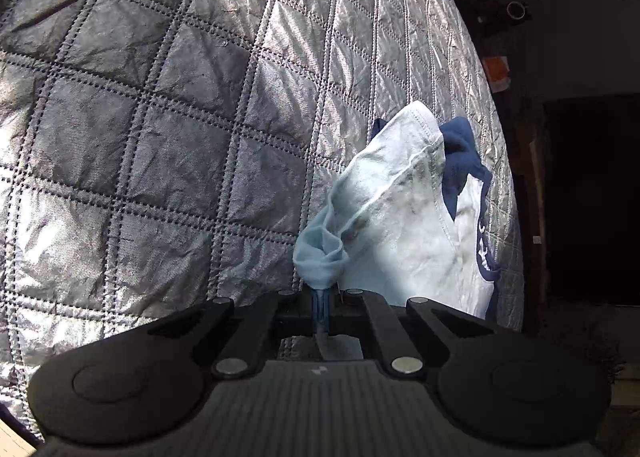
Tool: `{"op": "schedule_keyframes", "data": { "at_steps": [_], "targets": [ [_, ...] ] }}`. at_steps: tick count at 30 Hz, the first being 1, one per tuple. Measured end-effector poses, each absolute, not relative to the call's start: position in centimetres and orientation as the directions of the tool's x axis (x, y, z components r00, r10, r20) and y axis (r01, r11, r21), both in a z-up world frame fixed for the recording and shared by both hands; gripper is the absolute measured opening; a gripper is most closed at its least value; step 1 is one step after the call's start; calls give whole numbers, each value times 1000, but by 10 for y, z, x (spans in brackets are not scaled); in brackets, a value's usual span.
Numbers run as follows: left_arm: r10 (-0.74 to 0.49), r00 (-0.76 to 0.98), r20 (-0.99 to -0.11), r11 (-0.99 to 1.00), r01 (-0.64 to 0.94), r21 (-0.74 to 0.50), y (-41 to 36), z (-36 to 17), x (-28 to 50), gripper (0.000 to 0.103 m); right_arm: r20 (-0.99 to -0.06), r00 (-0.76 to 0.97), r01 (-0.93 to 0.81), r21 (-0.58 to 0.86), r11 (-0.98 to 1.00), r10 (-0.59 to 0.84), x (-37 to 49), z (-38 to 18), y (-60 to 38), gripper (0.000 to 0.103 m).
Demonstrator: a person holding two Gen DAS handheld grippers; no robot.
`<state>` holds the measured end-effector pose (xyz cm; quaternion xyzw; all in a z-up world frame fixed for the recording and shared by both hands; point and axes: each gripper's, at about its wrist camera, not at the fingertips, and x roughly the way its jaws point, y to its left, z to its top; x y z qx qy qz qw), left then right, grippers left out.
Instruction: Fold clothes
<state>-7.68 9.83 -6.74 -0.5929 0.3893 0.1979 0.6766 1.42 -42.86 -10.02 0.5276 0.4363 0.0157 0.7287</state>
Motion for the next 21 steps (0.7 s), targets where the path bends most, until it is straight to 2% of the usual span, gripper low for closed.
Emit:
{"op": "schedule_keyframes", "data": {
  "at_steps": [12, 16, 21],
  "targets": [
    [-224, 641, -734, 82, -738, -669, 92, -44, -160, 2, -681, 564, 507, 732, 455, 467, -81, -72, -453, 4],
    [-235, 655, -719, 25, -735, -678, 91, -37, -172, 2, -637, 613, 486, 770, 413, 468, -86, -51, -451, 4],
    [-242, 688, -685, -15, -708, -706, 99, -16, -157, 2, -560, 676, 412, 826, 384, 479, -41, -16, -440, 4]
  ]
}}
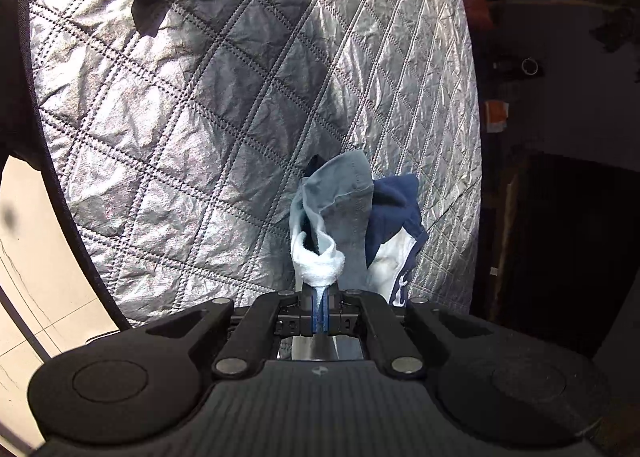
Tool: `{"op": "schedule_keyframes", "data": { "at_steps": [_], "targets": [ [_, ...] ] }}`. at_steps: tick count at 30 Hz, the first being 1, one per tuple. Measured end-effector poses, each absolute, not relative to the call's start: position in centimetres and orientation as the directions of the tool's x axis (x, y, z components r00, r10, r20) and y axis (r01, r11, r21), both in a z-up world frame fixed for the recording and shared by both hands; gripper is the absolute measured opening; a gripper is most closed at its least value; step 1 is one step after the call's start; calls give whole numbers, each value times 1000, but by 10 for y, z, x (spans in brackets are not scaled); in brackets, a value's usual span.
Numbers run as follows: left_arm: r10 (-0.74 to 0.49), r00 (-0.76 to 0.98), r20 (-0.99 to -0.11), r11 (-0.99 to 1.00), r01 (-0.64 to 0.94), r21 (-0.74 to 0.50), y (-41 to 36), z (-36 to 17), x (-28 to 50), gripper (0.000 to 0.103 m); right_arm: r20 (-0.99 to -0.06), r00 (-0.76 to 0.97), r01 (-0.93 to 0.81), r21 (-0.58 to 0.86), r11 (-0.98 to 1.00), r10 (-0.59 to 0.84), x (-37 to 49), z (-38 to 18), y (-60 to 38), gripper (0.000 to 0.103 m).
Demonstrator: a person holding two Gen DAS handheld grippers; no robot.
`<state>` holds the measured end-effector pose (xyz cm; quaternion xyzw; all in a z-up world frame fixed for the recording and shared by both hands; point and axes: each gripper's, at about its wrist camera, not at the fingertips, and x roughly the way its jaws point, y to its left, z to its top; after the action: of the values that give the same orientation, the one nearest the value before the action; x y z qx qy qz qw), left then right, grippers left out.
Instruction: Fold clothes
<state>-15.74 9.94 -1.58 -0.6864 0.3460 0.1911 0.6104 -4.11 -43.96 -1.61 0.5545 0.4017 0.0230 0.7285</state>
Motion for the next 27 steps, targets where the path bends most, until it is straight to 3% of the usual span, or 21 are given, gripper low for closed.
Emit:
{"op": "schedule_keyframes", "data": {
  "at_steps": [6, 13, 20, 21, 25, 27],
  "targets": [
    [-232, 699, -676, 45, -687, -726, 117, -1, -81, 2, -540, 694, 375, 836, 401, 476, 47, -11, -419, 4],
    [-213, 658, -722, 98, -721, -686, 136, -27, 21, 2, -629, 648, 439, 769, 465, 430, 127, -50, -399, 4],
    [-241, 642, -728, 132, -722, -680, 144, -63, 73, 4, -693, 610, 456, 703, 546, 384, 151, -88, -394, 10],
    [-247, 638, -729, 133, -723, -678, 145, -68, 74, 5, -695, 617, 452, 697, 557, 369, 150, -89, -395, 15],
    [-254, 637, -728, 138, -721, -679, 151, -78, 71, 9, -690, 669, 414, 653, 634, 274, 140, -78, -406, 18],
    [-219, 643, -734, 142, -723, -676, 156, -71, 64, 17, -679, 708, 351, 577, 738, 194, 127, -60, -405, 18]
  ]
}}
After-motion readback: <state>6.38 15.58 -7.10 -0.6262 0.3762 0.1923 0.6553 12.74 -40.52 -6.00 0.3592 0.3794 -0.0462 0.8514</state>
